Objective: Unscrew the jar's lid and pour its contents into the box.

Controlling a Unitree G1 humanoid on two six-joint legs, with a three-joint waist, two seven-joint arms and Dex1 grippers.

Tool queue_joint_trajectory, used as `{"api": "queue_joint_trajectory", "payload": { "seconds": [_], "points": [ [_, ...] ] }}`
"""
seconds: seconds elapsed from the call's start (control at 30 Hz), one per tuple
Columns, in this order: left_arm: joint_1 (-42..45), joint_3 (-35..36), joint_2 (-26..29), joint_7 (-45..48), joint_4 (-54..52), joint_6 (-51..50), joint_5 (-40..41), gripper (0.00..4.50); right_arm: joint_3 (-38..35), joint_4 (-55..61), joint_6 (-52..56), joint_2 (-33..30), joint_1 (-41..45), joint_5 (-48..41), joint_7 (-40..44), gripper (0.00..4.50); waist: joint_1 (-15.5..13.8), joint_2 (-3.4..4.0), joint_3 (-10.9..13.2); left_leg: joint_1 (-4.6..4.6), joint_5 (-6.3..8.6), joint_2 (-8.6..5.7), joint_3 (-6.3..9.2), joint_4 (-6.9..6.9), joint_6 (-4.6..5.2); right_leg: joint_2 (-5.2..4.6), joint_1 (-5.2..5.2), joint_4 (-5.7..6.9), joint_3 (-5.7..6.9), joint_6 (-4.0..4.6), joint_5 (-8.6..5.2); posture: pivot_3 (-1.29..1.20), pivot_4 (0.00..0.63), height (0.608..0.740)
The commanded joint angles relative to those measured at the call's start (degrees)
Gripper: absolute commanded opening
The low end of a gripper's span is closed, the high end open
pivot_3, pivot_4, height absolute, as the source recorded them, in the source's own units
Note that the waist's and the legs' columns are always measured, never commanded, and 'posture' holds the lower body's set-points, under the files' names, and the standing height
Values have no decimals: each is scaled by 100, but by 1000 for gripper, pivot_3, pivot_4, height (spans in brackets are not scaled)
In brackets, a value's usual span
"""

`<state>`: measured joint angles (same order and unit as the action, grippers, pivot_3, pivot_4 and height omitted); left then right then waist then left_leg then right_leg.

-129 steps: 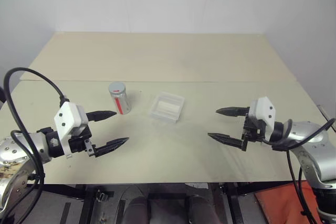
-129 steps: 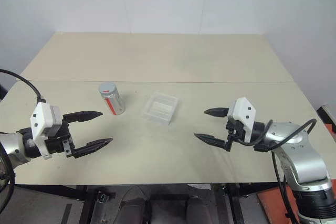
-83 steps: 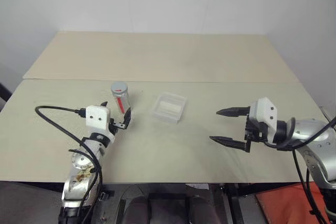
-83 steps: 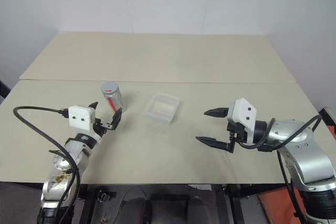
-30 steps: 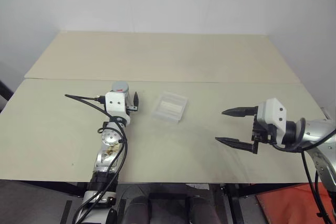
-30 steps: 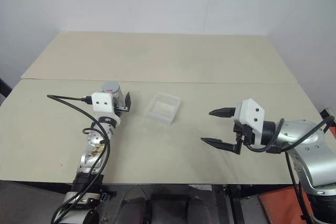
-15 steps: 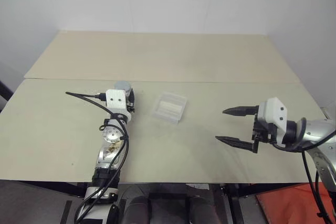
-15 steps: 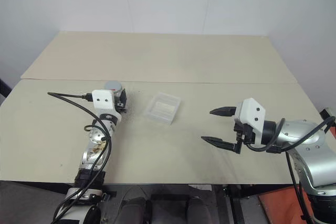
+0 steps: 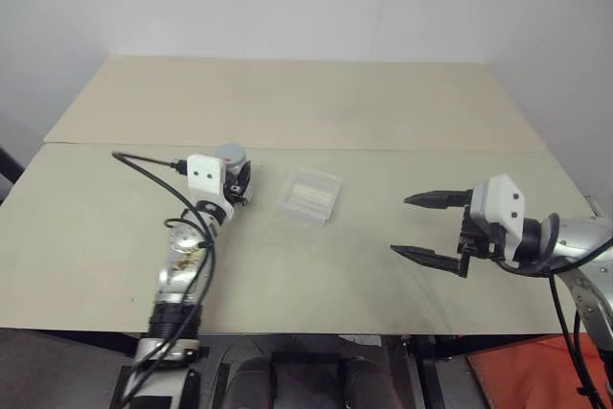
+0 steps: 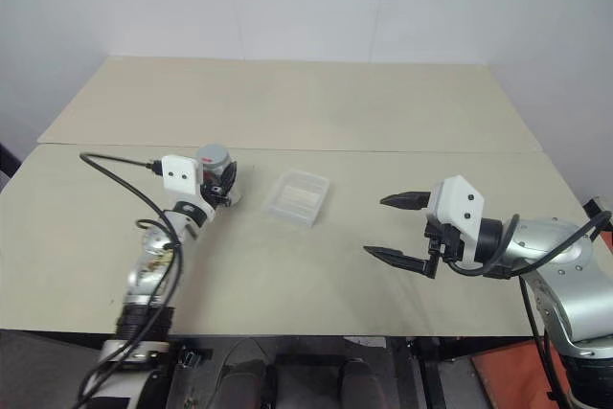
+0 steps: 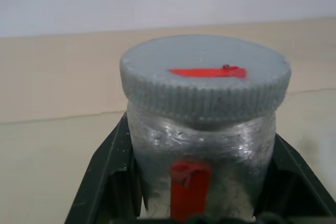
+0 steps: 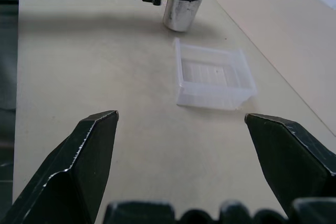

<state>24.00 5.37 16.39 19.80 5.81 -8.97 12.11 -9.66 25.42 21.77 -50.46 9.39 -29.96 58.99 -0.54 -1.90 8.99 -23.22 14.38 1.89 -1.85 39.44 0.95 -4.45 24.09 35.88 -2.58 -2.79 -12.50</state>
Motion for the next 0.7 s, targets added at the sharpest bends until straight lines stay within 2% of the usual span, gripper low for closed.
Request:
{"api": "queue_joint_trajectory", "payload": {
  "seconds": [0.03,0.2,0.33,0.5,0.7],
  "points": [
    [101,-22,621,1166,-754,-625,685,2082,20,136,24,75,234,-98,-89,4500,23,1,0,-1,0,1,0,0,0,1,2,1,0,0,0,0,150,740],
    [291,162,1827,3060,-1179,-1675,1950,2082,188,372,415,385,664,-578,-275,4500,80,1,0,4,0,5,0,-1,0,3,2,4,0,1,-2,0,150,740],
    [519,-19,2278,4578,-1014,-2049,2637,2082,420,370,599,552,978,-692,-326,4500,78,1,0,-2,0,4,1,0,0,1,1,-2,3,0,-3,0,150,740],
    [1026,-604,2072,5281,-504,-1632,2230,2082,733,318,885,853,1512,-828,-459,4500,51,1,0,1,0,3,0,0,0,2,-1,1,4,1,-3,0,150,740],
    [1572,-889,1332,5591,478,-609,1746,2082,1267,259,1493,1486,2444,-891,-950,4500,73,1,0,-9,0,3,0,2,1,4,7,0,3,2,-3,0,150,740]
  ]
}}
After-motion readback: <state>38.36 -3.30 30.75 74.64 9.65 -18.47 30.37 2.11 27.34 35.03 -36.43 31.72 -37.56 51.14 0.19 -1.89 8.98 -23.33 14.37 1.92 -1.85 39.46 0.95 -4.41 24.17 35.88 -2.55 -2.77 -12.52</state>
